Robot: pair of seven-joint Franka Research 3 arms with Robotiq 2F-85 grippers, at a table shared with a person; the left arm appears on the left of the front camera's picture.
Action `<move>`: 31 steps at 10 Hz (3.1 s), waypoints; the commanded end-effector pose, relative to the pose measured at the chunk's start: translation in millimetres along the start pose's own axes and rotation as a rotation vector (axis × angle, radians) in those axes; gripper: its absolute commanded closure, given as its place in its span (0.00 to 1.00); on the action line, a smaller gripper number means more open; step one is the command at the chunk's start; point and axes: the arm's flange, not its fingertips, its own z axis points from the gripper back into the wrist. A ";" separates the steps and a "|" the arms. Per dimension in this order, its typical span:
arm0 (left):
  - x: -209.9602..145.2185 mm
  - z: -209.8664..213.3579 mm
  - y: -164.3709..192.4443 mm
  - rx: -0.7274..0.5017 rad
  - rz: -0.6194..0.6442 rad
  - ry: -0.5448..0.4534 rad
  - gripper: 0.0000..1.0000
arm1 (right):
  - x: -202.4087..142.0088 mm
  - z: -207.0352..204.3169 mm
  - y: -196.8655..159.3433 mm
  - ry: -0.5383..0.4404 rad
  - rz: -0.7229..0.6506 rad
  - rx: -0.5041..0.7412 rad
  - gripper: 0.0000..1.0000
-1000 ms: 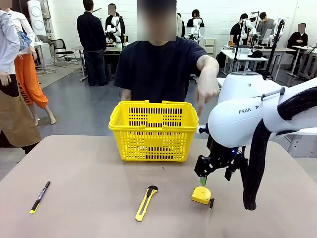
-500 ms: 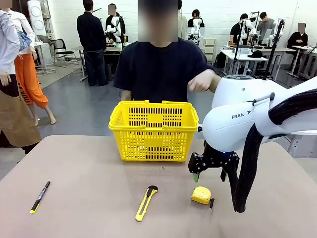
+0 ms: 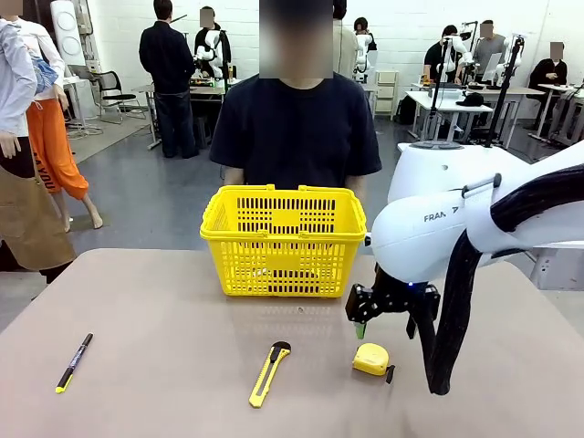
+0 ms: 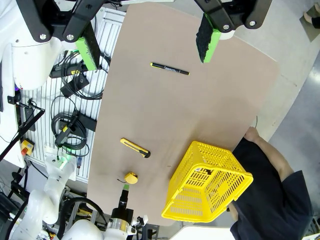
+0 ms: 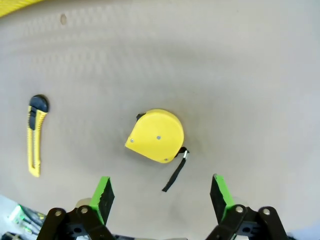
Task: Place the items the person wants into the basket.
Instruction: Pick up the item the person points to and place it in the Market Basket.
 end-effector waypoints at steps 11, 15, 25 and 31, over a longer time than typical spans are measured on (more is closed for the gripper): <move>-1.2 1.2 -1.2 -0.004 -0.023 -0.019 0.00 | 27.8 -64.2 20.1 0.012 -0.255 -0.110 0.00; -1.2 1.2 -1.2 -0.004 -0.023 -0.019 0.00 | 31.4 -68.6 17.3 0.032 -0.252 -0.089 0.00; -1.2 1.2 -1.2 -0.004 -0.023 -0.019 0.00 | 30.9 -71.3 19.0 0.052 -0.166 -0.029 1.00; -1.2 1.2 -1.2 -0.004 -0.023 -0.019 0.00 | 15.0 3.2 20.6 0.079 -0.137 0.022 0.93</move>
